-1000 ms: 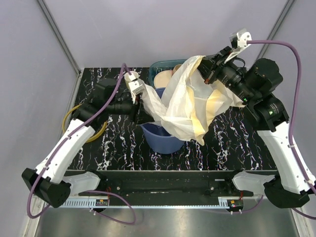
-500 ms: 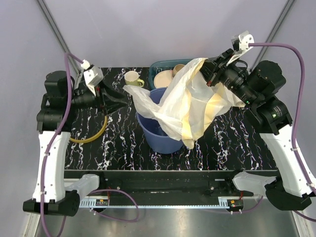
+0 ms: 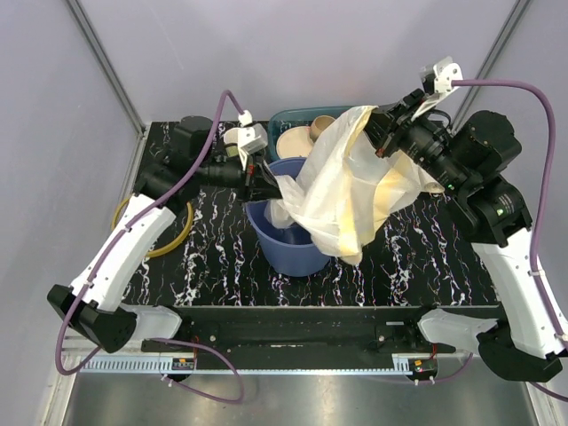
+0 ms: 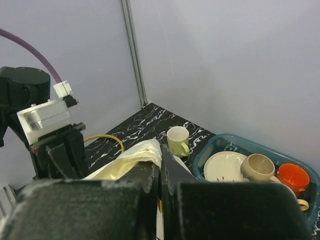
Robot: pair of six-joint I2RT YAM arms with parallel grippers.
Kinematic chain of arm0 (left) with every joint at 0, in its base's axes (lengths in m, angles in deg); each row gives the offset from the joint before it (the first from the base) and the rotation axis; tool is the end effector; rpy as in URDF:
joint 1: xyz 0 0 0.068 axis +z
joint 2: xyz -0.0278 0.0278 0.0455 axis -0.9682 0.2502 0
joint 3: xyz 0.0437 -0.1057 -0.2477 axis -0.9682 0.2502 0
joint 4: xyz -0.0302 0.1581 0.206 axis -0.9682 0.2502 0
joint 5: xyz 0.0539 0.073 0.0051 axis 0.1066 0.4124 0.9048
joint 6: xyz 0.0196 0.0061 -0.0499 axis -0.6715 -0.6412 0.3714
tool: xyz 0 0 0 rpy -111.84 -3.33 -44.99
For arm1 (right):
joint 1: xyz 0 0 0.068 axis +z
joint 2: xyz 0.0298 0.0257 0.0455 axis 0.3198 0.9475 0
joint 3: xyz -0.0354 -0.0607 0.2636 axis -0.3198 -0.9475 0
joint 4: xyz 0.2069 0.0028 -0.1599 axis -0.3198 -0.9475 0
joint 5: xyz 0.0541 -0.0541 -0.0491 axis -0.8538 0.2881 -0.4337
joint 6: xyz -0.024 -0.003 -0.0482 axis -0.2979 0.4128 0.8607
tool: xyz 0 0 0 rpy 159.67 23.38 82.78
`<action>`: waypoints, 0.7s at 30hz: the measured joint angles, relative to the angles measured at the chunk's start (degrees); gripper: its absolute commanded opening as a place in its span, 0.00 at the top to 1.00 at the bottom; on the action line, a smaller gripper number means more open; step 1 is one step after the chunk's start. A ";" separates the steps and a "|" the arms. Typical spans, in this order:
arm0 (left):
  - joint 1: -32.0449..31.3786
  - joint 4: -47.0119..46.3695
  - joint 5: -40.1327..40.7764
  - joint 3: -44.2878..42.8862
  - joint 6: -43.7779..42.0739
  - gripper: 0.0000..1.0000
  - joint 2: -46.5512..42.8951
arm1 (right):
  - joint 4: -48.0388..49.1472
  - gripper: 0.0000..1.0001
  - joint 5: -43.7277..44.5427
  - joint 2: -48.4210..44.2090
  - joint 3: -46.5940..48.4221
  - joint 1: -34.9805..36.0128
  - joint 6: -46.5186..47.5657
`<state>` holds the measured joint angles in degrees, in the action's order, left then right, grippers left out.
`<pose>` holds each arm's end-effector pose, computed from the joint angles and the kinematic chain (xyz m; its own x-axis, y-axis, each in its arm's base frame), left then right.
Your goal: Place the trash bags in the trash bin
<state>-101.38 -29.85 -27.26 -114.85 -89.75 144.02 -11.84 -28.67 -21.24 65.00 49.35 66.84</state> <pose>0.2218 -0.1406 0.4377 -0.2220 0.2050 -0.9532 0.9712 0.1333 -0.1975 0.1605 0.1034 0.5574 0.1094 0.1351 -0.9848 -0.6766 0.7359 0.0258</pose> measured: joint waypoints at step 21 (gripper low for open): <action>2.69 -13.31 4.81 10.69 25.94 0.56 4.26 | 0.85 1.00 -0.13 -0.35 -1.18 0.00 2.29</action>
<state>-98.69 -43.16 -22.45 -104.16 -63.81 148.28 -10.98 -28.80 -21.59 63.82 49.35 69.14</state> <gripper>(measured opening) 0.268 0.006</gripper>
